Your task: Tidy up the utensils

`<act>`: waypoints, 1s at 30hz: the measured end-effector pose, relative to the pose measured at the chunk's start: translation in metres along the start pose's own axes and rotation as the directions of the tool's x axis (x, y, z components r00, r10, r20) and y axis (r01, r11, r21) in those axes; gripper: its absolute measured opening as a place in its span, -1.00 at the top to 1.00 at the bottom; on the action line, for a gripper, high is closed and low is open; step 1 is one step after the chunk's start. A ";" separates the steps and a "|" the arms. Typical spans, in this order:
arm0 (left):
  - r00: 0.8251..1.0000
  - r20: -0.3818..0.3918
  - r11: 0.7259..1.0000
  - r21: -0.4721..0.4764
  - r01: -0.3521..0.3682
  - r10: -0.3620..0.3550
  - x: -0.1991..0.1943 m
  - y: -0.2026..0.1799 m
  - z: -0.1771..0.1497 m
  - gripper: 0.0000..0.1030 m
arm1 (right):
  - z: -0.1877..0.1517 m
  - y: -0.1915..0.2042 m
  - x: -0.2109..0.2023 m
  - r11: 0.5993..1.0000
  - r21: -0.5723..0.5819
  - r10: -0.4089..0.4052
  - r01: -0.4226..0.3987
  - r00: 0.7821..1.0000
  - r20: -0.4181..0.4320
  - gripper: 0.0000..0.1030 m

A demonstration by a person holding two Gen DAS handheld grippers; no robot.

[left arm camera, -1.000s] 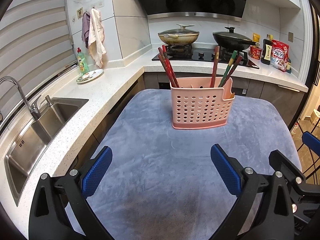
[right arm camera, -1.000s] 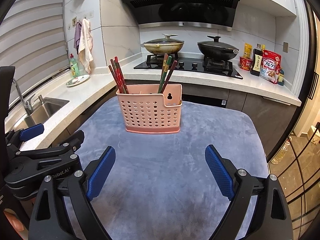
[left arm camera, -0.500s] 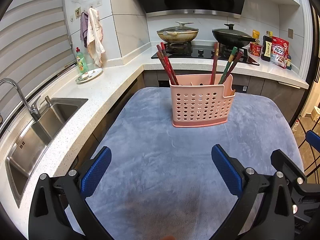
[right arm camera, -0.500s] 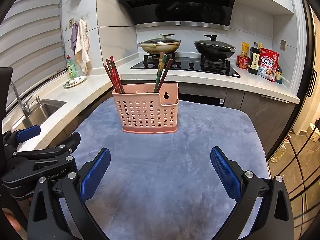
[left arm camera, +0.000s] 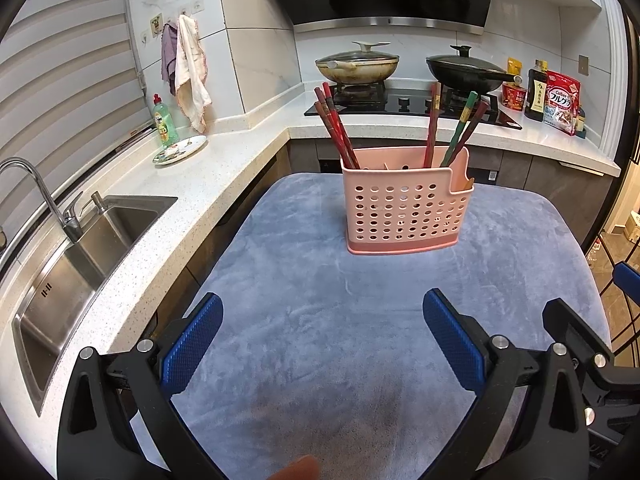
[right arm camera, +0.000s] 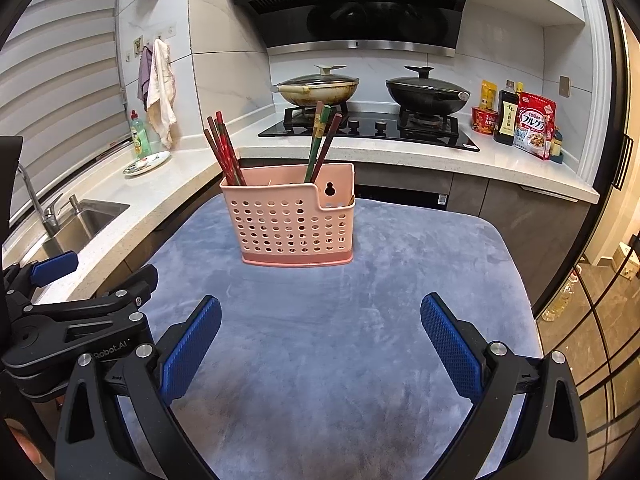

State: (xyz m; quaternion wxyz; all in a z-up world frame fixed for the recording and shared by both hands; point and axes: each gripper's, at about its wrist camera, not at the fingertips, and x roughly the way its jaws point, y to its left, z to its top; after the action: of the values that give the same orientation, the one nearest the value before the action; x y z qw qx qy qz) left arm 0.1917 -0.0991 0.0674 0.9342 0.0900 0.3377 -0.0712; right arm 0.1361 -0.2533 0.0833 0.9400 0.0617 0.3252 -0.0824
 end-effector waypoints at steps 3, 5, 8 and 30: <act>1.000 -0.001 1.000 -0.001 0.000 0.000 0.000 0.000 0.000 -0.86 | -0.001 -0.001 0.001 1.000 0.003 -0.003 0.003 1.000 -0.003 -0.87; 1.000 -0.002 1.000 -0.001 -0.002 0.002 0.001 0.001 0.000 -0.86 | -0.001 -0.001 0.002 1.000 0.003 -0.002 0.002 1.000 -0.006 -0.87; 1.000 -0.004 1.000 -0.005 -0.001 0.001 0.002 0.000 0.000 -0.86 | -0.002 -0.001 0.003 1.000 0.003 -0.006 0.006 1.000 -0.007 -0.87; 1.000 -0.006 1.000 -0.006 -0.001 0.000 0.003 0.001 -0.002 -0.86 | -0.003 0.001 0.005 1.000 0.002 -0.012 0.012 1.000 -0.015 -0.87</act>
State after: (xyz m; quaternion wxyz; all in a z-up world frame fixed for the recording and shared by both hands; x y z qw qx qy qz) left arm 0.1927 -0.0978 0.0640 0.9334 0.0876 0.3408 -0.0697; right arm 0.1377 -0.2524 0.0779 0.9370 0.0615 0.3325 -0.0878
